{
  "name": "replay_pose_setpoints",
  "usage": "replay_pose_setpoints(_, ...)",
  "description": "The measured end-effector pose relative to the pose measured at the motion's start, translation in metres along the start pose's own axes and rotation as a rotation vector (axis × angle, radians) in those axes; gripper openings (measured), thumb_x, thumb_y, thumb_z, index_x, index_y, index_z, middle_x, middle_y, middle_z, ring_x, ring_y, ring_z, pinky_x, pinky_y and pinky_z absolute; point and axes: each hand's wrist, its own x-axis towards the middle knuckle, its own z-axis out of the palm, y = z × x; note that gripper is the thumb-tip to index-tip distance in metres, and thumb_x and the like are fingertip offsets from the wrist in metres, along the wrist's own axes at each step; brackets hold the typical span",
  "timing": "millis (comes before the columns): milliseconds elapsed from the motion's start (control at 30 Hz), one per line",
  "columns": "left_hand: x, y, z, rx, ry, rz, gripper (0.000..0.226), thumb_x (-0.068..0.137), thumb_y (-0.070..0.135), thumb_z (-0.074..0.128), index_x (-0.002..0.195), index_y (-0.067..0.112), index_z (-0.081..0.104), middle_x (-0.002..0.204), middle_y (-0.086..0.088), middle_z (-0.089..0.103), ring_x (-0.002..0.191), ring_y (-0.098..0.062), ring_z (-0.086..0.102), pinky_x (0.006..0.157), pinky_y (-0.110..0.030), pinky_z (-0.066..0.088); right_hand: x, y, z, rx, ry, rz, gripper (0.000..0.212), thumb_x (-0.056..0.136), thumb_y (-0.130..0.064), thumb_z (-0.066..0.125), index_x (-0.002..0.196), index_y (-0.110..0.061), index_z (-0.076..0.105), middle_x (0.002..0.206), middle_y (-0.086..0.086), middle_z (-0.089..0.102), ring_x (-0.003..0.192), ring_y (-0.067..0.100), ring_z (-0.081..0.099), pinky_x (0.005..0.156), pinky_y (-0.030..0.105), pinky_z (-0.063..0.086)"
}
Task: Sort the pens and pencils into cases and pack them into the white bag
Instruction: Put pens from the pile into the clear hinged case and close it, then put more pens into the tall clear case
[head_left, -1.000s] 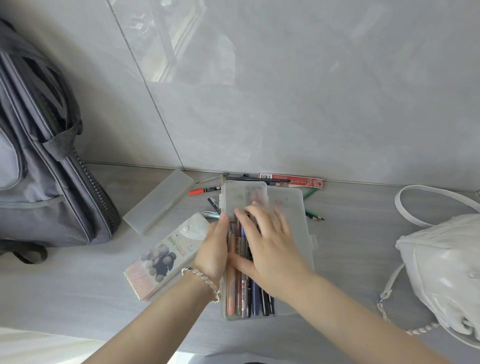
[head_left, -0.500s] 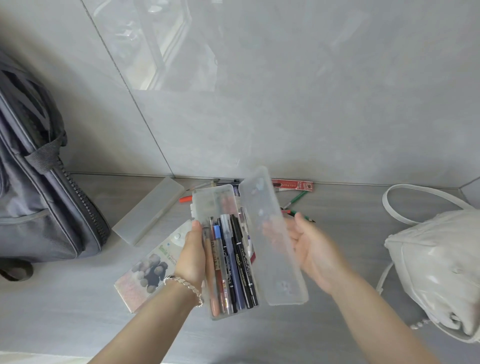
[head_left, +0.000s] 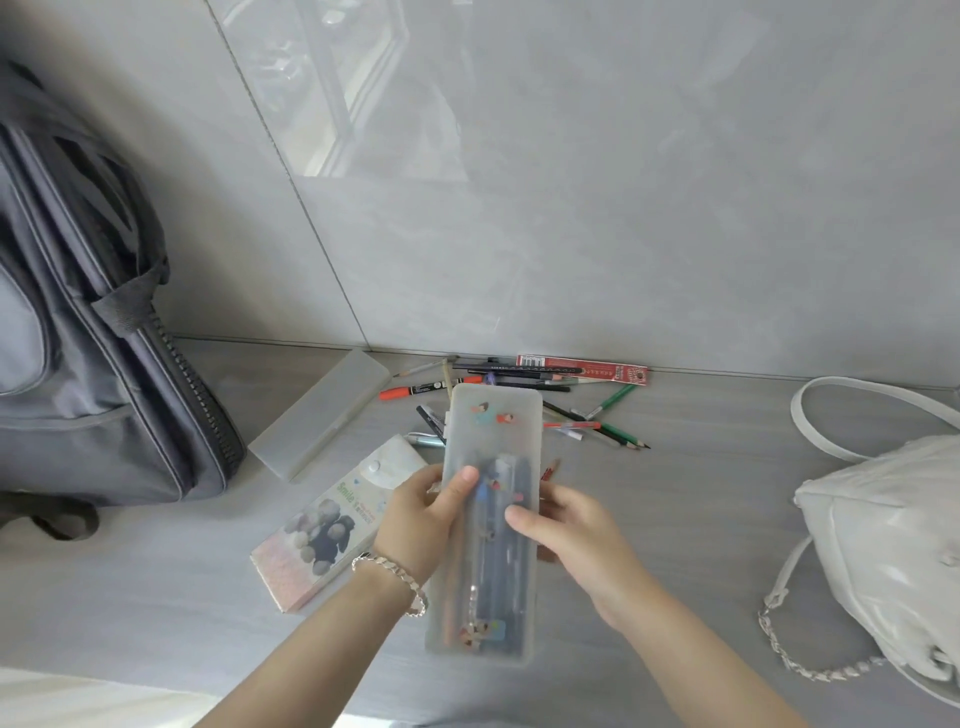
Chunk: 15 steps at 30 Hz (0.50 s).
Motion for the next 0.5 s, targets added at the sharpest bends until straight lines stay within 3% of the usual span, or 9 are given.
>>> replay_pose_setpoints(100,0.002,0.0,-0.002,0.06,-0.041,-0.008,0.011,0.087,0.029,0.057,0.086,0.021,0.064,0.054,0.012,0.069,0.054,0.001,0.065,0.055,-0.014,0.052,0.004,0.001,0.0,0.069,0.011,0.068,0.016,0.08,-0.003,0.066,0.087,-0.017,0.068,0.089,0.001,0.074,0.081,0.016,0.07,0.077,0.033,0.057)
replay_pose_setpoints(167,0.005,0.001,-0.005,0.286,0.014,0.033,0.024,0.087,0.036,0.056,0.103,0.021,0.064,0.075,0.008,0.071,0.075,-0.009,0.068,0.071,-0.02,0.052,0.007,0.002,0.004,0.106,0.048,0.079,0.014,0.078,-0.001,0.067,0.083,-0.014,0.069,0.084,0.003,0.074,0.08,0.021,0.069,0.085,0.042,0.054)
replay_pose_setpoints(233,0.004,0.005,-0.007,0.422,-0.028,0.132,0.034,0.083,0.043,0.06,0.112,0.025,0.058,0.092,0.011,0.065,0.092,-0.012,0.061,0.077,-0.015,0.043,0.008,0.003,0.01,0.14,0.097,0.074,0.012,0.078,-0.002,0.066,0.086,-0.011,0.069,0.083,0.007,0.073,0.077,0.024,0.069,0.086,0.044,0.052)
replay_pose_setpoints(300,0.001,0.005,-0.007,0.452,-0.189,0.172,0.066,0.071,0.05,0.069,0.124,0.021,0.042,0.113,0.013,0.053,0.11,-0.01,0.052,0.085,-0.013,0.039,0.012,0.003,0.019,0.131,0.152,0.06,0.016,0.079,-0.007,0.067,0.095,-0.007,0.066,0.088,0.012,0.072,0.082,0.029,0.069,0.085,0.045,0.053)
replay_pose_setpoints(367,-0.002,0.004,-0.008,0.606,-0.166,0.12,0.103,0.061,0.05,0.077,0.14,0.017,0.02,0.129,0.006,0.037,0.125,-0.013,0.039,0.099,-0.023,0.036,0.015,0.001,0.029,0.117,0.151,0.031,0.019,0.081,-0.013,0.067,0.1,-0.008,0.063,0.085,0.005,0.073,0.081,0.02,0.07,0.08,0.039,0.057)
replay_pose_setpoints(400,-0.001,0.003,-0.012,0.611,-0.085,0.097,0.107,0.057,0.048,0.08,0.139,0.016,0.019,0.128,0.002,0.037,0.125,-0.015,0.039,0.098,-0.026,0.037,0.016,-0.002,0.034,0.094,0.11,0.006,0.019,0.084,-0.017,0.064,0.101,-0.01,0.062,0.085,0.002,0.073,0.079,0.015,0.07,0.078,0.034,0.058)
replay_pose_setpoints(500,0.008,0.007,-0.034,0.381,0.101,0.036,0.083,0.049,0.037,0.087,0.11,0.022,0.031,0.111,0.002,0.043,0.106,-0.015,0.047,0.082,-0.025,0.037,0.022,-0.01,0.047,-0.107,0.006,-0.113,0.018,0.091,-0.026,0.054,0.108,-0.02,0.056,0.105,0.0,0.066,0.093,0.011,0.064,0.084,0.029,0.054)
